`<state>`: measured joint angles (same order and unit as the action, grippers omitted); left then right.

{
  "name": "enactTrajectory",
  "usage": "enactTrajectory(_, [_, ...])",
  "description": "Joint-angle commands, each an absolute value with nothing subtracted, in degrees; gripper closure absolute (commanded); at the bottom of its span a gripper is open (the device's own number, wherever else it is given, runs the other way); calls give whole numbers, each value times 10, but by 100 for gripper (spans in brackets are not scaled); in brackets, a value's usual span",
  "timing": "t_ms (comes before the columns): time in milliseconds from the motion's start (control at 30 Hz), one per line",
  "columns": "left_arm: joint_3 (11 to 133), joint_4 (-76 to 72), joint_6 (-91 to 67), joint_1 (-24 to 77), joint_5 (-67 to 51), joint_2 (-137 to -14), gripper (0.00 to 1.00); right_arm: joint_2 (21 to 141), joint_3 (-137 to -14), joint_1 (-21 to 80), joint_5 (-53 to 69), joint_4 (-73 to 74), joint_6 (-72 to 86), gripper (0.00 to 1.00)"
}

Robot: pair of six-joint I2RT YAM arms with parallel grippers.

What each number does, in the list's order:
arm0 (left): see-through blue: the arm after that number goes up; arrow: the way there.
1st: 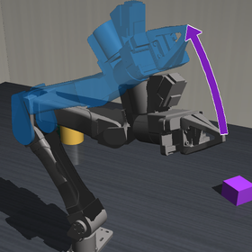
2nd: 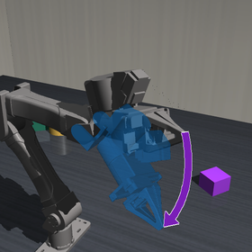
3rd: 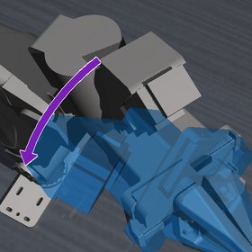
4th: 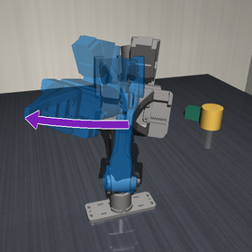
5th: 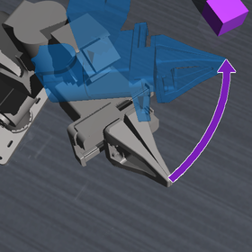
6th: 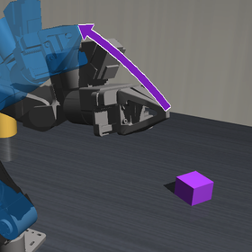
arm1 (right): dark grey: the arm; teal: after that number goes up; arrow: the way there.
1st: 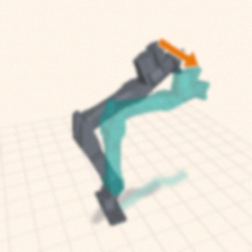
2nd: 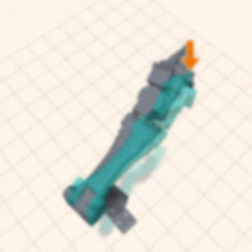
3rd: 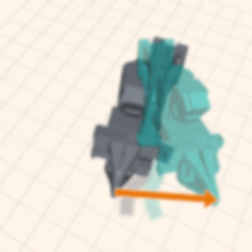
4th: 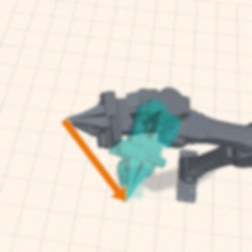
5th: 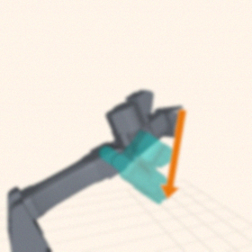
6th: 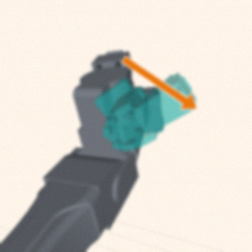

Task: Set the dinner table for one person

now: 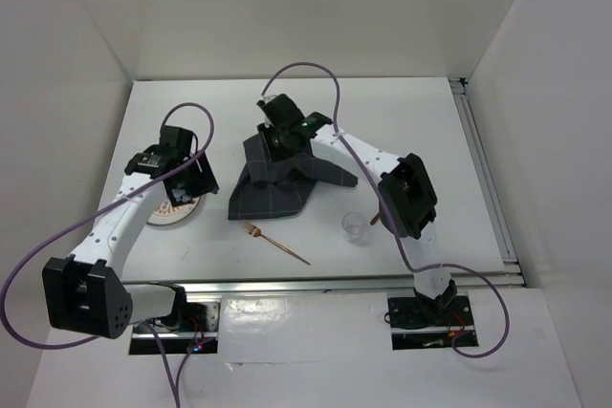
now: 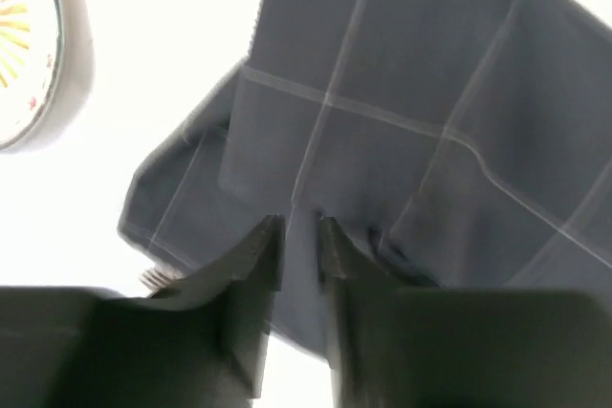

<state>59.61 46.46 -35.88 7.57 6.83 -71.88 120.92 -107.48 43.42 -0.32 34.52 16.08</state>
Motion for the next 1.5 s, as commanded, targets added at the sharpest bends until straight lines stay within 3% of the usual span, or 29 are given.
enactTrajectory(0, [587, 422, -377, 64, 14, -698, 23, 1255, -1156, 439, 17, 332, 158, 51])
enactTrajectory(33, [587, 412, -377, 64, 6, -704, 23, 1267, -1171, 439, 17, 337, 158, 45])
enactTrajectory(233, [541, 372, -410, 43, -55, -730, 21, 1337, -1251, 469, 4, 370, 153, 31])
enactTrajectory(667, [473, 319, -410, -8, -134, -744, 21, 1386, -1263, 508, -102, 404, 153, 32])
enactTrajectory(733, [467, 306, -405, -8, -139, -758, 21, 1392, -1263, 508, -122, 411, 159, 35])
enactTrajectory(833, [461, 292, -405, -2, -131, -772, 21, 1387, -1248, 508, -136, 411, 159, 50])
enactTrajectory(900, [461, 284, -399, 3, -124, -780, 21, 1381, -1241, 508, -142, 411, 164, 69])
enactTrajectory(1067, [455, 262, -389, 9, -117, -825, 21, 1369, -1230, 508, -149, 406, 164, 100])
enactTrajectory(1400, [471, 243, -382, 31, -116, -901, 26, 1329, -1208, 490, -93, 393, 164, 100])
enactTrajectory(1467, [476, 237, -382, 31, -129, -911, 35, 1321, -1202, 485, -93, 393, 164, 100])
